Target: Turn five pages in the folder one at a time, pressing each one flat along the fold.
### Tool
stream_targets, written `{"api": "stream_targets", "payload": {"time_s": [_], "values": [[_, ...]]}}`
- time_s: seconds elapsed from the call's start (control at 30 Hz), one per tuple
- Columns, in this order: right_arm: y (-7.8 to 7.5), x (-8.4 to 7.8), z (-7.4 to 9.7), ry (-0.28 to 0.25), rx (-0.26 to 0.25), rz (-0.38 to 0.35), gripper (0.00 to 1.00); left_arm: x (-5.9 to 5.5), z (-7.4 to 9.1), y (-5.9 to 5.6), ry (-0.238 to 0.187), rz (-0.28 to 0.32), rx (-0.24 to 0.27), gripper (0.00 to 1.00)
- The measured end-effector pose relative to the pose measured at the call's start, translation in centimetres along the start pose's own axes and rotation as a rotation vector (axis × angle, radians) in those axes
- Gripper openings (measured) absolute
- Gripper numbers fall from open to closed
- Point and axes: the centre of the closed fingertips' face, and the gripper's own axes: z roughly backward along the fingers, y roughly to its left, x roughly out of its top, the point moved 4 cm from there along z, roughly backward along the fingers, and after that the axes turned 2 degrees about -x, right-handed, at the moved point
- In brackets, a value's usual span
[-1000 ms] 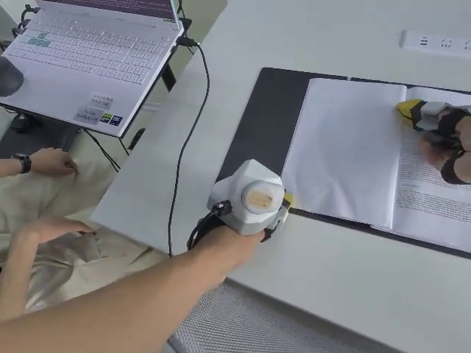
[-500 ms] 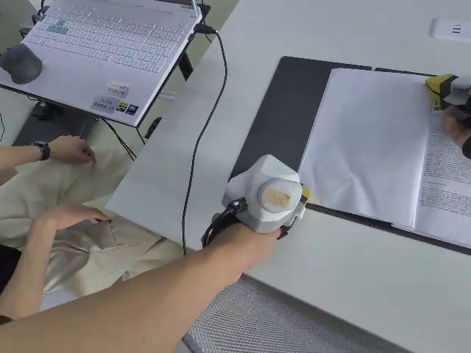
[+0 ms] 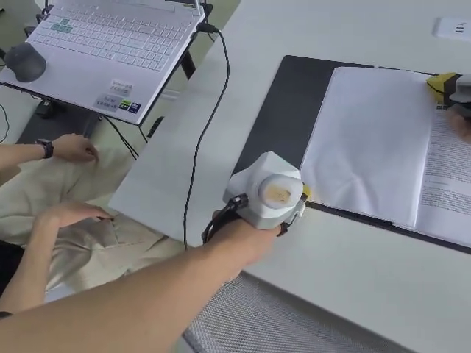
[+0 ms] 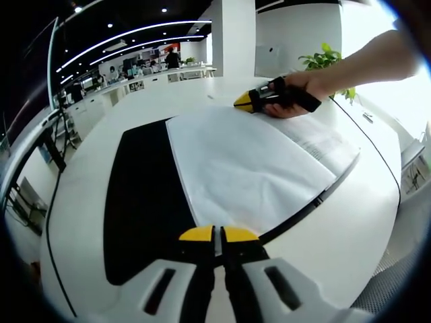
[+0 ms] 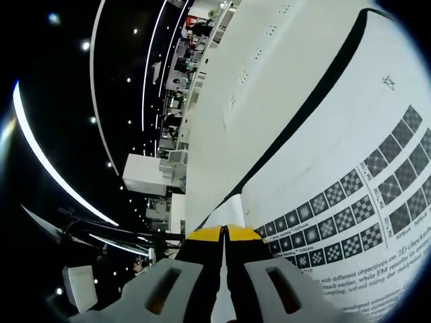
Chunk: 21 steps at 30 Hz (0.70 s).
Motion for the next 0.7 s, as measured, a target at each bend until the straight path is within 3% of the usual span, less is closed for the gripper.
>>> {"api": "stream_targets", "payload": {"time_s": [0.2,0.4,0.7], "values": [[-0.1,-2.0,1.5,0.082,0.025,0.001,0.0,0.0,0.0,-0.1,0.004,-0.009,0.002,0.01],[0.4,-5.2,3.5,0.172,0.054,-0.006,0.0,0.1,0.1,-0.1,0.005,-0.015,0.005,0.01],[-0.5,-6.8,5.2,0.232,0.067,-0.009,0.0,0.0,0.0,0.0,0.01,-0.032,0.008,0.01]]}}
